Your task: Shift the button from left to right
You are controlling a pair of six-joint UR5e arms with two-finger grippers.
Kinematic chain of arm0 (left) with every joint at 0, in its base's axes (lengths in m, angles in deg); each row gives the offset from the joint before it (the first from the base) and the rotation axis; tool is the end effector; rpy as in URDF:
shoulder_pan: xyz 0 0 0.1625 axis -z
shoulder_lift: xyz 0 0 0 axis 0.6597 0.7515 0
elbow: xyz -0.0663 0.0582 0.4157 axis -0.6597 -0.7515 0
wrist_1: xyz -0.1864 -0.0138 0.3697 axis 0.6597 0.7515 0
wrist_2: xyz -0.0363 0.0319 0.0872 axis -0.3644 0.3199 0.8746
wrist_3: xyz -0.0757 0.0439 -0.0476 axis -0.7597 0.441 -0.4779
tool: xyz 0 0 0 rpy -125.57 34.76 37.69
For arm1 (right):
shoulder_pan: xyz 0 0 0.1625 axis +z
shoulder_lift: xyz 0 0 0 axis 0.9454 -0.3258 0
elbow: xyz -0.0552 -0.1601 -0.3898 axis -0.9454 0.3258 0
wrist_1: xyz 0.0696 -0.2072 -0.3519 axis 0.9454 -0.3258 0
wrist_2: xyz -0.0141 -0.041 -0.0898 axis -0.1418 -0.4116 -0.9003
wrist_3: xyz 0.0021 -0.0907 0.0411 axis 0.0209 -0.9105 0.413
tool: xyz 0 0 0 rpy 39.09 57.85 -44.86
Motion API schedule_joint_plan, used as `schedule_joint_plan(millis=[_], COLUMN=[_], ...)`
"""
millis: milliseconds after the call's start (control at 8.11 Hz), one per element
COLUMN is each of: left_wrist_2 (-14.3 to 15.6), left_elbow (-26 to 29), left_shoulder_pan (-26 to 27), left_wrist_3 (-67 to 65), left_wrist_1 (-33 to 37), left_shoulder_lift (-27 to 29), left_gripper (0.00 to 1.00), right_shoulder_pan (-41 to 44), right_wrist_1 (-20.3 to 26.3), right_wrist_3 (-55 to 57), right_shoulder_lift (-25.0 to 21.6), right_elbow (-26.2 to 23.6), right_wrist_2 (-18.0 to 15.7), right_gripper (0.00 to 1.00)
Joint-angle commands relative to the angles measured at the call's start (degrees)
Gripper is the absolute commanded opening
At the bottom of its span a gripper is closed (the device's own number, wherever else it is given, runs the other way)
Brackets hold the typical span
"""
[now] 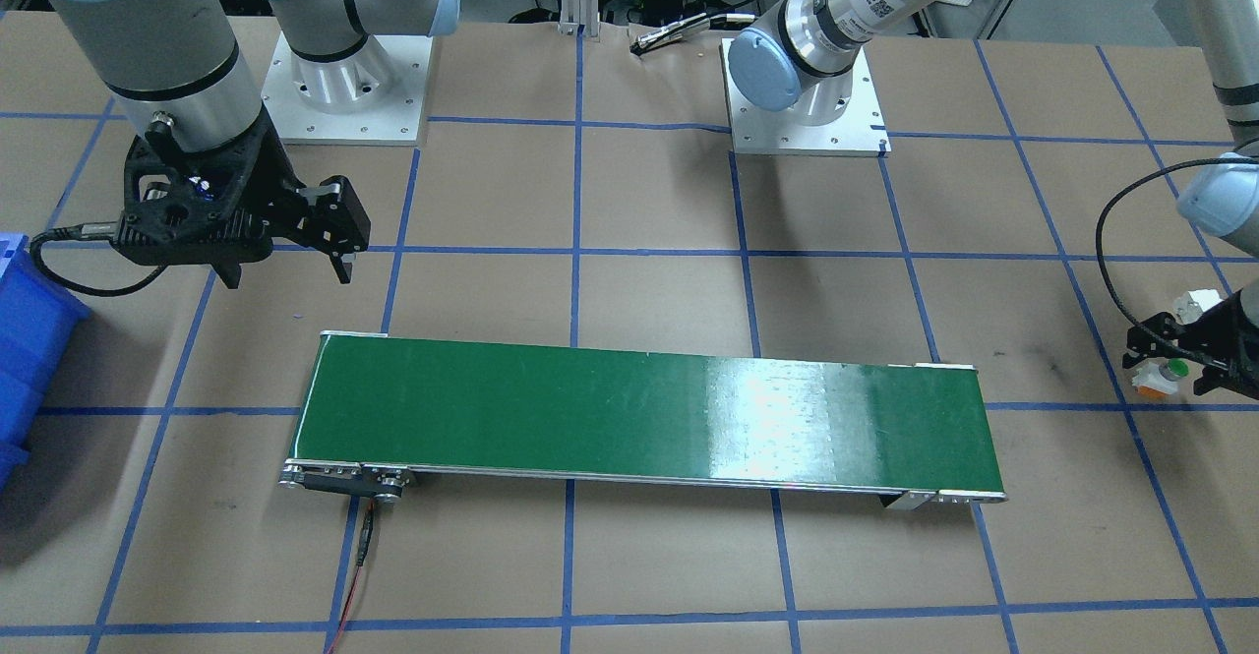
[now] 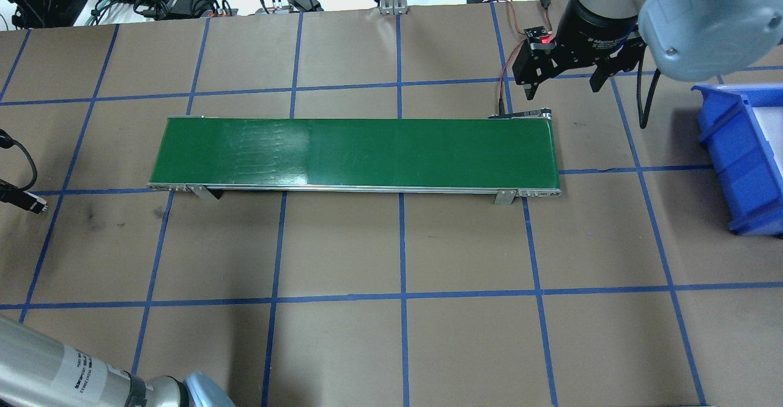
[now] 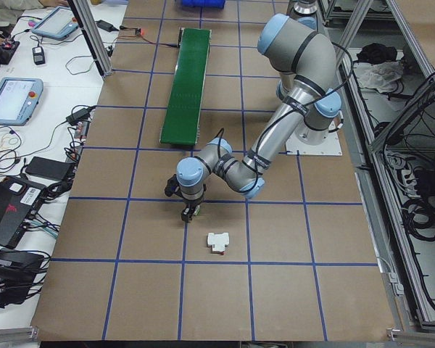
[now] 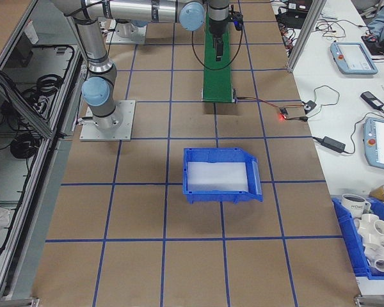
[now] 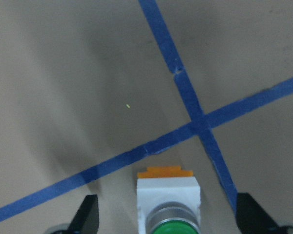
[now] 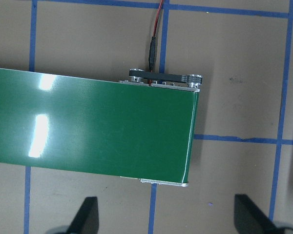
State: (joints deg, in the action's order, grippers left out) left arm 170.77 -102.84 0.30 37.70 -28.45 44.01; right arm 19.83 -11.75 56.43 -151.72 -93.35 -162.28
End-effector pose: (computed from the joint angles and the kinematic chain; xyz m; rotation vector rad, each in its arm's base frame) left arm 0.3894 -0.5224 0.1863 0.6600 3.0573 0.0050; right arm 0.1396 -0.5336 0.4601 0.1098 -3.1206 0.1609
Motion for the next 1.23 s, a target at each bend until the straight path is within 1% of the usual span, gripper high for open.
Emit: schedule_joint_plan(millis=[0,123,247,370,740,863,986,1110], left_wrist_2=[-0.3,-0.2,-0.2,-0.3,0.0,0.1,0.1,-0.7], left_elbow=[0.0,0.0,0.0,0.0,0.0,0.0,0.0,0.0], left_shoulder_pan=[0.0,0.1,0.1,0.1,0.2,1.0,2.3,5.2], left_wrist_3=[0.0,-0.3,-0.5,-0.5,-0.7,-1.0,-4.0,-7.9], left_wrist_1=[-0.5,-0.5,-0.5,-0.5,0.3,1.4,6.4,13.9], left_shoulder_lift=[0.9,0.9,0.9,0.9,-1.4,-4.5,-8.9,-13.3], left_gripper=[0.93,0.73,0.27,0.01,0.00,0.00,0.00,0.00], right_shoulder_pan=[0.0,0.0,0.0,0.0,0.0,0.0,0.0,0.0], right_wrist_1=[-2.0,-1.8,-1.7,-1.6,-1.2,-1.4,-1.4,-1.5], right_wrist_3=[0.1,0.3,0.3,0.3,0.2,0.0,-0.1,-0.1], right_shoulder_lift=[0.6,0.6,0.6,0.6,0.8,0.9,1.0,1.0], right_elbow=[-0.2,-0.2,-0.2,-0.3,-0.4,-0.4,-0.4,-0.4], right_wrist_2=[1.3,2.6,2.7,2.5,2.4,2.4,2.4,2.4], right_gripper=[0.98,1.00,1.00,1.00,1.00,1.00,1.00,1.00])
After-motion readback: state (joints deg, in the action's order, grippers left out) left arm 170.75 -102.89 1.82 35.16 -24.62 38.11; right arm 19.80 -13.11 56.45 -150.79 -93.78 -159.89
